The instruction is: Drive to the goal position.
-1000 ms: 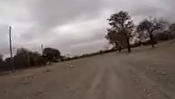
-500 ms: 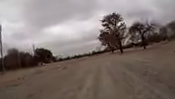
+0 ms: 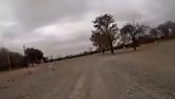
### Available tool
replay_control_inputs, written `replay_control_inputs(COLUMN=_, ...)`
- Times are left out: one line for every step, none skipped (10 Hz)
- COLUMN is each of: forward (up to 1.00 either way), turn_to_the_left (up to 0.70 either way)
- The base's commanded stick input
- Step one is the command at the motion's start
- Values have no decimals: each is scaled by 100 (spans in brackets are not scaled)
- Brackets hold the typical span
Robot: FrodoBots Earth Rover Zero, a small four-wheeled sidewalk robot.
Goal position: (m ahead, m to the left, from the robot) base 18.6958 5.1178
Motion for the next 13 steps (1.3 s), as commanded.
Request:
replay_control_inputs(forward=3, turn_to_the_left=-6)
replay_control_inputs(forward=16, turn_to_the_left=-1)
replay_control_inputs(forward=60, turn_to_the_left=-1)
replay_control_inputs(forward=70, turn_to_the_left=-1)
replay_control_inputs(forward=70, turn_to_the_left=-1)
replay_control_inputs(forward=70, turn_to_the_left=-1)
replay_control_inputs(forward=70, turn_to_the_left=-1)
replay_control_inputs(forward=70, turn_to_the_left=-1)
replay_control_inputs(forward=70, turn_to_the_left=-1)
replay_control_inputs(forward=70, turn_to_the_left=-1)
replay_control_inputs(forward=70, turn_to_the_left=-1)
replay_control_inputs(forward=70, turn_to_the_left=-1)
replay_control_inputs(forward=70, turn_to_the_left=-1)
